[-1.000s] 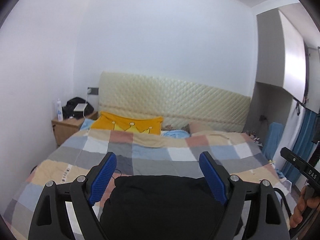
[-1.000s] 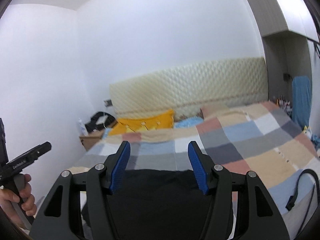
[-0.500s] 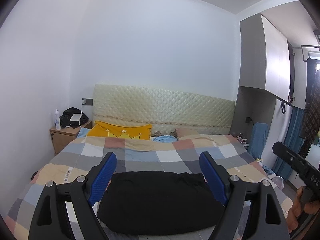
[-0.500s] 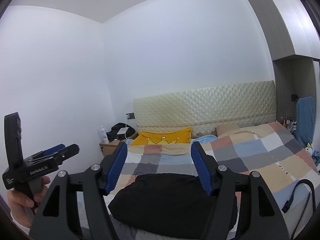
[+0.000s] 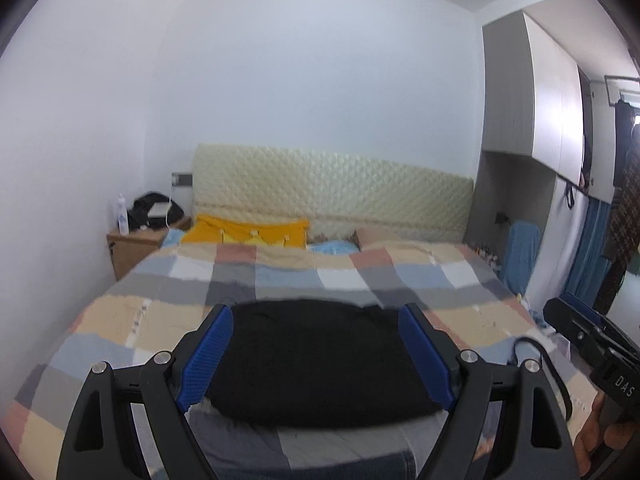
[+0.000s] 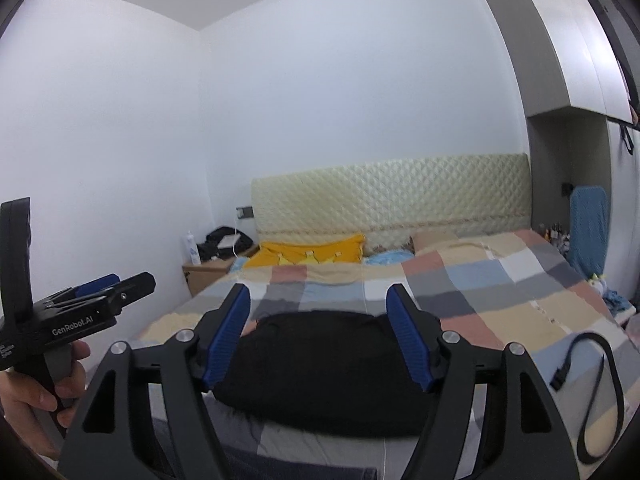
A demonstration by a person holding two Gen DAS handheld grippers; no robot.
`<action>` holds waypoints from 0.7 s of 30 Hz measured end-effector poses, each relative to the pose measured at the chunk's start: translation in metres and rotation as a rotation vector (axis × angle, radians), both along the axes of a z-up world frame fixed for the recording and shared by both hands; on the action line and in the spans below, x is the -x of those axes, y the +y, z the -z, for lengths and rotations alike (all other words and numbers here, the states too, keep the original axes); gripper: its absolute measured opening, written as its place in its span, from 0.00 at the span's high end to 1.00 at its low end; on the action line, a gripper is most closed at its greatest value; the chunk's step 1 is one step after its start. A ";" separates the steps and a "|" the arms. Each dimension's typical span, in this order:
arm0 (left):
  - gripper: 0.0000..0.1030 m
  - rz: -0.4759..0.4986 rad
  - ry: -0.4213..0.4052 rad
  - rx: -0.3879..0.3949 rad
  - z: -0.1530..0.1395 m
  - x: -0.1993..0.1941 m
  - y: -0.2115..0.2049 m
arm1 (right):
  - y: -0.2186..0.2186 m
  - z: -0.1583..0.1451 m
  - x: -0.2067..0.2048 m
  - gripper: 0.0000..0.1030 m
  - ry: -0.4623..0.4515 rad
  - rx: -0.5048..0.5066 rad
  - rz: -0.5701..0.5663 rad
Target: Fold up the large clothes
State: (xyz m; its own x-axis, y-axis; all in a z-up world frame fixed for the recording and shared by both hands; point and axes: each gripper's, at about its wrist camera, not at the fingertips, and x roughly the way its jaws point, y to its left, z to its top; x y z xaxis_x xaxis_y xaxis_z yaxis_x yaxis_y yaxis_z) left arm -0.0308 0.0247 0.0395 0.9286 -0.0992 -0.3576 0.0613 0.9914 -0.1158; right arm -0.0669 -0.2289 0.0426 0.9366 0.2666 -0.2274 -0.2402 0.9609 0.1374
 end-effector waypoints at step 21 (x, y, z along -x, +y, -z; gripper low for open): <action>0.18 -0.048 0.217 0.011 0.104 -0.001 0.008 | -0.012 0.091 -0.004 0.30 0.203 0.010 0.065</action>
State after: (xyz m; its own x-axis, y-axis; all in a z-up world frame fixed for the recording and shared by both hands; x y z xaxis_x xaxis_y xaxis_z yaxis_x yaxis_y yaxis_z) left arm -0.0301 0.0330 -0.0646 0.8336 -0.0619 -0.5489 -0.0130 0.9912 -0.1316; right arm -0.0626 -0.2407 -0.0487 0.8866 0.2040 -0.4151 -0.1460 0.9751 0.1672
